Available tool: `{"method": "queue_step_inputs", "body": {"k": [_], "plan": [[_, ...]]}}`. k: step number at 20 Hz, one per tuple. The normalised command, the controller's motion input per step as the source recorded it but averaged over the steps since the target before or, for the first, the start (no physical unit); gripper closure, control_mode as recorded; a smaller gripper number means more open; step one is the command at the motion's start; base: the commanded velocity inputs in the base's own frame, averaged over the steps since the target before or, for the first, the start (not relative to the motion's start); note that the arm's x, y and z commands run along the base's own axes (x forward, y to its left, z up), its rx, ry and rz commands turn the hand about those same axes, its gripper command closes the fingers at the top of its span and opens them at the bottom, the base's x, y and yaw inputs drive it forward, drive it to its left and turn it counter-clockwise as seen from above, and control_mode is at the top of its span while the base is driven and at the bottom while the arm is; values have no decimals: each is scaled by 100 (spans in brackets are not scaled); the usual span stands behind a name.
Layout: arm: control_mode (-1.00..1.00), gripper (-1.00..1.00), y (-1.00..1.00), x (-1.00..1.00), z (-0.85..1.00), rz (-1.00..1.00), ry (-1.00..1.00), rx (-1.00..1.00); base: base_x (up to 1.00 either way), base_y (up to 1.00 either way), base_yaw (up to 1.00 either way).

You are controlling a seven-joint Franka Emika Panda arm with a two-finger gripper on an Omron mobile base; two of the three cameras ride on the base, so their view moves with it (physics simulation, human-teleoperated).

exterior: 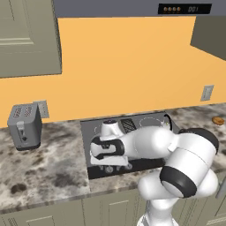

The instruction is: Pick the pan from the cabinet and place it on the stove. Then turn on the stove burner for the pan.

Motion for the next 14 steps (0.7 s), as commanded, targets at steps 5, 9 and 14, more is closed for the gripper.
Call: {"method": "queue_step_inputs", "body": {"k": [5,9,14], "plan": [[-100,-100,0,-31,-14,0,-10,0,0,0,0],[-100,-100,-2,-25,-14,0,-8,0,0,0,0],[-100,-100,-14,0,-16,3,-7,0,0,0,0]]}}
